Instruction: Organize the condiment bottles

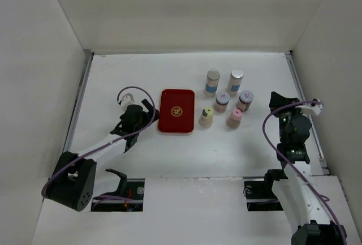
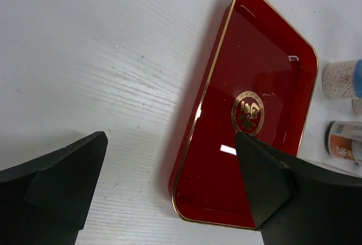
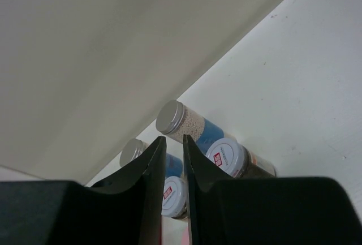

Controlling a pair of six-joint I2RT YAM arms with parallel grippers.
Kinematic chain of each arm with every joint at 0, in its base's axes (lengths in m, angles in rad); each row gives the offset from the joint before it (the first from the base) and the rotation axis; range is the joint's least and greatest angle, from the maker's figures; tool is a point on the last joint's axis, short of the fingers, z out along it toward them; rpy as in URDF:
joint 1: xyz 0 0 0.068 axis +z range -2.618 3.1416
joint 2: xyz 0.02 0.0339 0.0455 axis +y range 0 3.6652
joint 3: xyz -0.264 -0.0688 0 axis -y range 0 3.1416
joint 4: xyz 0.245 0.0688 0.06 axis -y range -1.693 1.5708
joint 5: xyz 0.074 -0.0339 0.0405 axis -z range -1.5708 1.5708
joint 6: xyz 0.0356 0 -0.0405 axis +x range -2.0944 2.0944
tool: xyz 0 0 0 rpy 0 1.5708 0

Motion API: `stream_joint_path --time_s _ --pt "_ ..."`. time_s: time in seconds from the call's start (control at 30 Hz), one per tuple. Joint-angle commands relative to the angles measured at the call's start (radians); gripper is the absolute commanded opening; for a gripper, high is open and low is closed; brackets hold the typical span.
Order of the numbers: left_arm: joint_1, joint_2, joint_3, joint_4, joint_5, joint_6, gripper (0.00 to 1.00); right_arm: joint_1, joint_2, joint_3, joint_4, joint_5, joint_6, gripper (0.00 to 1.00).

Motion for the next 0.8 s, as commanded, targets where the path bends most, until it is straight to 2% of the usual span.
stream_joint_path --time_s 0.0,0.2,0.37,0.5,0.6,0.77 --pt "0.007 -0.007 0.015 0.079 0.015 0.017 1.00 0.003 0.007 0.006 0.074 -0.011 -0.025 0.27" --pt "-0.008 -0.067 -0.046 0.195 0.000 0.026 1.00 0.066 0.084 0.053 0.070 0.003 -0.097 0.29" --pt "-0.012 -0.062 -0.100 0.310 0.007 0.027 1.00 0.138 0.133 0.131 0.025 0.006 -0.155 0.17" --pt "-0.026 -0.047 -0.143 0.428 0.009 0.013 1.00 0.245 0.248 0.267 -0.083 0.029 -0.246 0.18" --pt "-0.048 -0.033 -0.172 0.484 0.000 0.007 1.00 0.351 0.392 0.386 -0.157 0.089 -0.318 0.31" --pt "-0.051 -0.018 -0.189 0.517 0.006 -0.005 1.00 0.489 0.608 0.564 -0.213 0.187 -0.434 0.68"
